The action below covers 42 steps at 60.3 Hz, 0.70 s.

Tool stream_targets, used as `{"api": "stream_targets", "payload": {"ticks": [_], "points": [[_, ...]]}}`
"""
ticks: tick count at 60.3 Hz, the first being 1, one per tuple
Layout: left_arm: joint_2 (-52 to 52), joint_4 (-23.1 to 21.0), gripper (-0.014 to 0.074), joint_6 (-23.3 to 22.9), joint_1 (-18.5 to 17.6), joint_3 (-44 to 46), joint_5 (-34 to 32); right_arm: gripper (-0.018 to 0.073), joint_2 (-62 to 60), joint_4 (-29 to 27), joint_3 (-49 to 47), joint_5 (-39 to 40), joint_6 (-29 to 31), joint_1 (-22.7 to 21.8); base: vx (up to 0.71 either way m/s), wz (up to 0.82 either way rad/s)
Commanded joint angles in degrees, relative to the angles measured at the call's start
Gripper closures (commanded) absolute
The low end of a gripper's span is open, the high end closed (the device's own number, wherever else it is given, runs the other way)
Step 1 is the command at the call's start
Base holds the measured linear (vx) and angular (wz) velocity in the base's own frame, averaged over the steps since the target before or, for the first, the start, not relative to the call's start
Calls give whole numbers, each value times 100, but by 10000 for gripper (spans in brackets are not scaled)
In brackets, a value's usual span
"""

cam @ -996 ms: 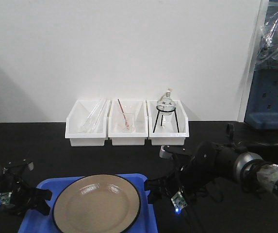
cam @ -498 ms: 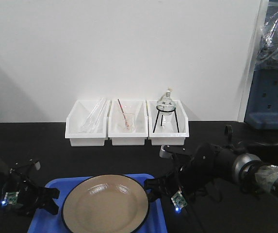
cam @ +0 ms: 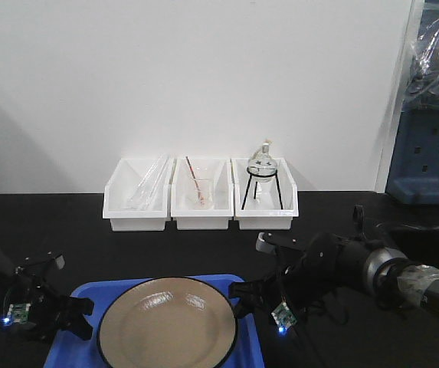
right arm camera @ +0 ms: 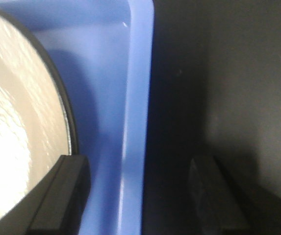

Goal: Place disk in tray to left cabinet
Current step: 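Move both grippers to opposite rims of the blue tray, then close both grippers on the tray's opposite rims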

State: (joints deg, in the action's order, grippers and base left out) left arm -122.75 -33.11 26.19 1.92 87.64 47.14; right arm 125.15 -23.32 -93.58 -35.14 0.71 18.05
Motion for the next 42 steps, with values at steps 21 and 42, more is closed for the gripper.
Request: {"api": "stream_targets", "payload": {"ticks": [21,42], "points": [[330,-287,134,42,-65,153,157,80,-315,132,-145,21,-71,-163,0,0],[330,-282,134,41,-65,153,138,80,-304,101,-145,46,-71,-206,0,0]]}}
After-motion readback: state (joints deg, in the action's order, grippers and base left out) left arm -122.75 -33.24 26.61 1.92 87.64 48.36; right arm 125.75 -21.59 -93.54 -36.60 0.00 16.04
